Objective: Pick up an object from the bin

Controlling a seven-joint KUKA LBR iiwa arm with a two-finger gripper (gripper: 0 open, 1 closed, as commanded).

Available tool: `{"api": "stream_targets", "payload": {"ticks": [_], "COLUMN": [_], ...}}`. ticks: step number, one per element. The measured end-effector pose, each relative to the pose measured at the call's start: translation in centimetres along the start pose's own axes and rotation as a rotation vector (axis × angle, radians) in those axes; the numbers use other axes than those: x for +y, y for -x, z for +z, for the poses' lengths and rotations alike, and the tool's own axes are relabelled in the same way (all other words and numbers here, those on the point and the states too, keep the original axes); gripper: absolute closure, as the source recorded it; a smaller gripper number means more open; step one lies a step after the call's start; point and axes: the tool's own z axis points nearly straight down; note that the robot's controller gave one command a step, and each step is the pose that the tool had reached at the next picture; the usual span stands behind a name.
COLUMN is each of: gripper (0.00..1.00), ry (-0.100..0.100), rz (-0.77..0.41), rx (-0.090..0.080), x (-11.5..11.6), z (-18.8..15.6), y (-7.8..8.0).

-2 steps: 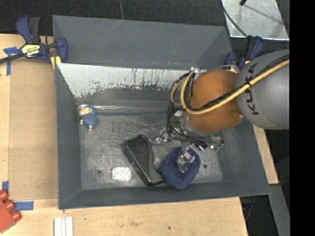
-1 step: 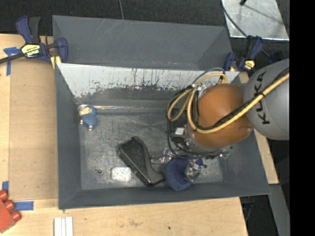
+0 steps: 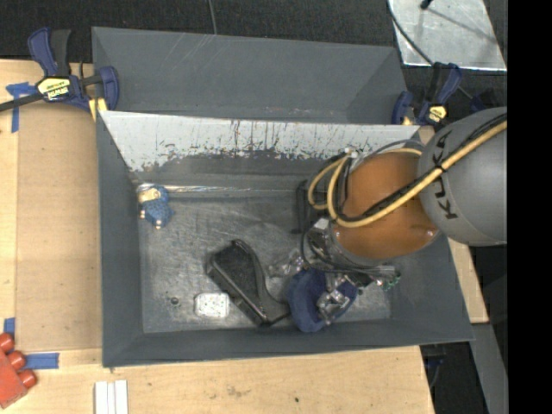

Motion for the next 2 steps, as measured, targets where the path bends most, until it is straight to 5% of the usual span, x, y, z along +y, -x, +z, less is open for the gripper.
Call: {"api": "stream_targets", "payload": {"ticks": [1, 2], "gripper": [0.0, 1.0], "ry": [0.005, 0.008], "rz": [0.002, 0.002], "rx": [0.005, 0.018], "x": [-0.28, -0.32], "z": [-0.37, -0.37], "y": [0.19, -0.17]}}
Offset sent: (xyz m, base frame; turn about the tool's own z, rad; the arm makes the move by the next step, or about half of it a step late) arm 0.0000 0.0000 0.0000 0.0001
